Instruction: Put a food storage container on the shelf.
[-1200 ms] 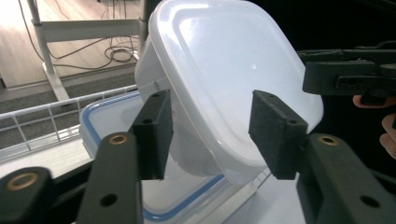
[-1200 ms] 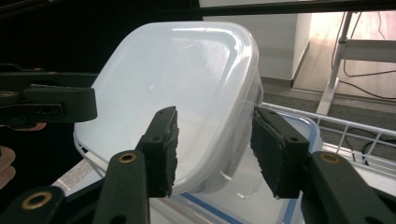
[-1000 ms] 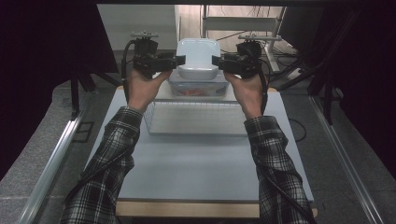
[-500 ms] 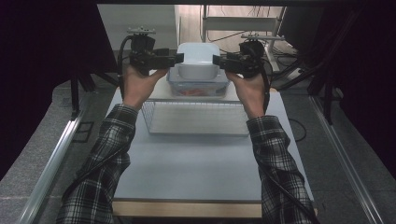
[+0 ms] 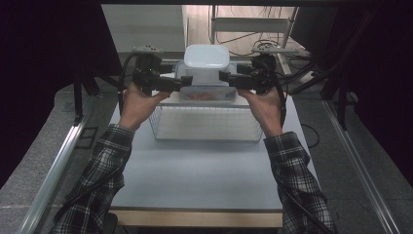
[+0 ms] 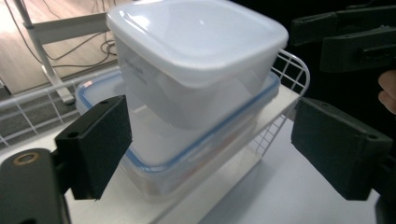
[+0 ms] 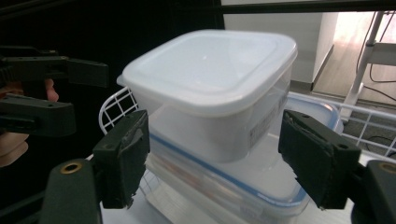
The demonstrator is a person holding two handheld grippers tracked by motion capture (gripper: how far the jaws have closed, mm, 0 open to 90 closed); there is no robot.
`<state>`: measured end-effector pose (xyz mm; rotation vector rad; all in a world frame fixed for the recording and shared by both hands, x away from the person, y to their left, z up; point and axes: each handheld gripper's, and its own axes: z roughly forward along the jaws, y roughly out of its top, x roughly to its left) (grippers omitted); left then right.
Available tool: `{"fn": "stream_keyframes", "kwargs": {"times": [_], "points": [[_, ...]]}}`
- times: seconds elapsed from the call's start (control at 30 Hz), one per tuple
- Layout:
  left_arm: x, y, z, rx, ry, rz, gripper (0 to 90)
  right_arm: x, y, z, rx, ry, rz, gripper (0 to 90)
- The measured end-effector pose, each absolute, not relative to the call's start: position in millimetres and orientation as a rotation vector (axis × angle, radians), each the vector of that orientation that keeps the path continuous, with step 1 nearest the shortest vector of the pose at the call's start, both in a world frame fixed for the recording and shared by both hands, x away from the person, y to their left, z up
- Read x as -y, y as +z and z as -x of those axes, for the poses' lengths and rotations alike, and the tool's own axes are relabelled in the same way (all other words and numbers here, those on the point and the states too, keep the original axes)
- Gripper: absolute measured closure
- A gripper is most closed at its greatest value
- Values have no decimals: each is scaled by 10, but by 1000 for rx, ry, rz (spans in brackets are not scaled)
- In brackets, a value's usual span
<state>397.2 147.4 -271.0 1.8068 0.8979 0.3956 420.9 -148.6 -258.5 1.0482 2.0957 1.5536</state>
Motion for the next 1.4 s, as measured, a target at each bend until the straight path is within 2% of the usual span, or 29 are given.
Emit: {"fn": "stream_keyframes", "kwargs": {"times": [0.6, 1.4], "points": [[-1428, -3115, -3745, -855, 430, -1853, 31, 1484, -2868, -3977, -2161, 1536, -953, 102], [-1380, -3563, -3499, -813, 423, -1895, 17, 1480, -3295, -3748, -2252, 1488, -897, 39]]}}
